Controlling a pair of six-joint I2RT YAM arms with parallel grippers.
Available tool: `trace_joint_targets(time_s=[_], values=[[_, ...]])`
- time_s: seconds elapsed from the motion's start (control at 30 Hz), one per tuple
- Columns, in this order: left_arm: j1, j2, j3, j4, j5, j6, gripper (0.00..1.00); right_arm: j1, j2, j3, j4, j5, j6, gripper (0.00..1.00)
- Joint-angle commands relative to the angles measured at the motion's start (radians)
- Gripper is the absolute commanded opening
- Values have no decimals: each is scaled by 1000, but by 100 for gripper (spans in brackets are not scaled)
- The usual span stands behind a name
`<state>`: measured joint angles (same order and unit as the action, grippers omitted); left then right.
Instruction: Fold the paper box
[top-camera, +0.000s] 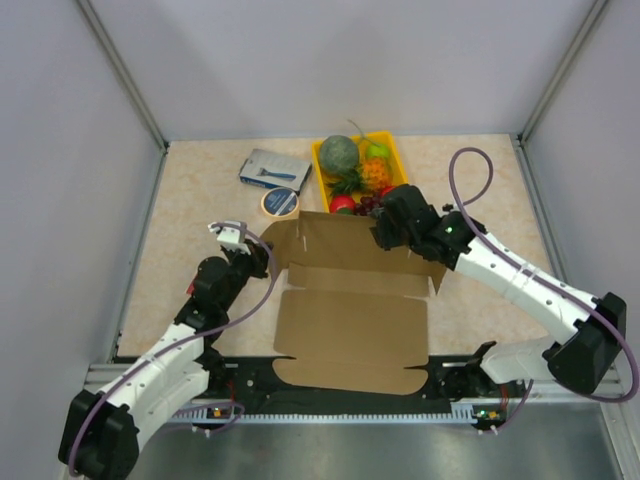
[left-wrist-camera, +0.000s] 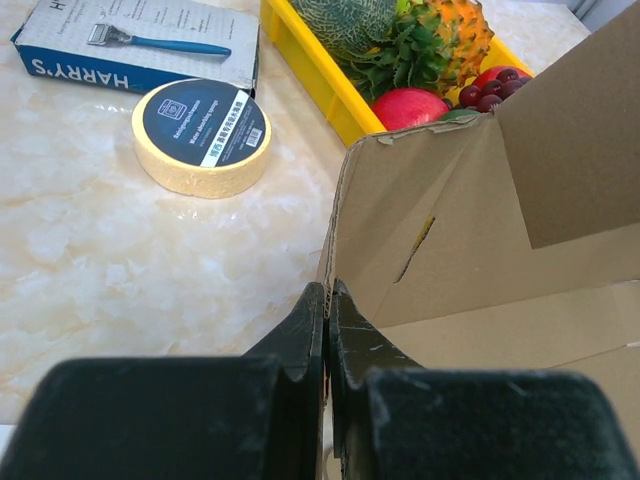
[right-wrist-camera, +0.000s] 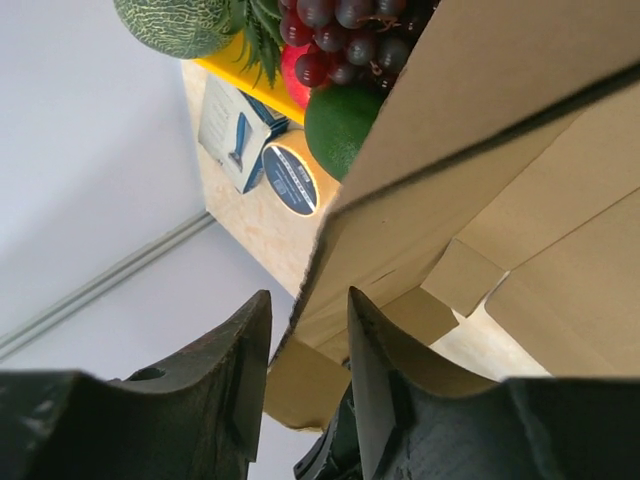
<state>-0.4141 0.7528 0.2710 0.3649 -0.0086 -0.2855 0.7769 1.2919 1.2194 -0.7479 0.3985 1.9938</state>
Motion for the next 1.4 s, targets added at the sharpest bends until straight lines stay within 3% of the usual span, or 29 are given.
trace_joint_targets(time_s=[0.0, 0.03, 0.1, 0.17, 0.2, 0.33, 0.43, 0.63, 0.8, 0.93, 1.1, 1.17, 1.23, 1.37], values=[[-2, 8, 8, 94, -16, -11, 0, 4, 20, 51, 7, 40, 17, 34], [-2, 8, 8, 92, -16, -12, 0, 7, 21, 51, 7, 45, 20, 33], [-3, 5, 16, 79, -5, -12, 0, 9, 20, 51, 7, 57, 19, 21], [-2, 2, 26, 54, 2, -23, 0, 19, 20, 51, 7, 72, -10, 3], [-2, -6, 43, 10, 33, -52, 6, 22, 17, 49, 7, 85, -19, 0], [-2, -38, 94, -176, 58, -148, 28, 28, -25, -44, 91, 95, -116, 0], [-2, -63, 82, -198, 113, -173, 33, 42, -93, -189, 281, 117, -183, 0], [-2, -101, 65, -201, 309, -196, 38, 42, -192, -363, 386, 123, -208, 0], [0, -190, 114, -326, 354, -244, 55, 41, -253, -420, 397, 137, -230, 0], [1, -266, 194, -495, 274, -280, 53, 36, -255, -454, 421, 122, -234, 0], [26, -281, 299, -674, -59, -314, 59, 27, -258, -454, 438, 105, -253, 0], [63, -141, 391, -728, -103, -340, 43, 25, -258, -451, 440, 99, -256, 0], [155, 6, 437, -683, 36, -330, 32, 25, -256, -451, 450, 94, -254, 0], [290, 192, 445, -503, 296, -314, 26, 19, -249, -448, 461, 72, -254, 0]])
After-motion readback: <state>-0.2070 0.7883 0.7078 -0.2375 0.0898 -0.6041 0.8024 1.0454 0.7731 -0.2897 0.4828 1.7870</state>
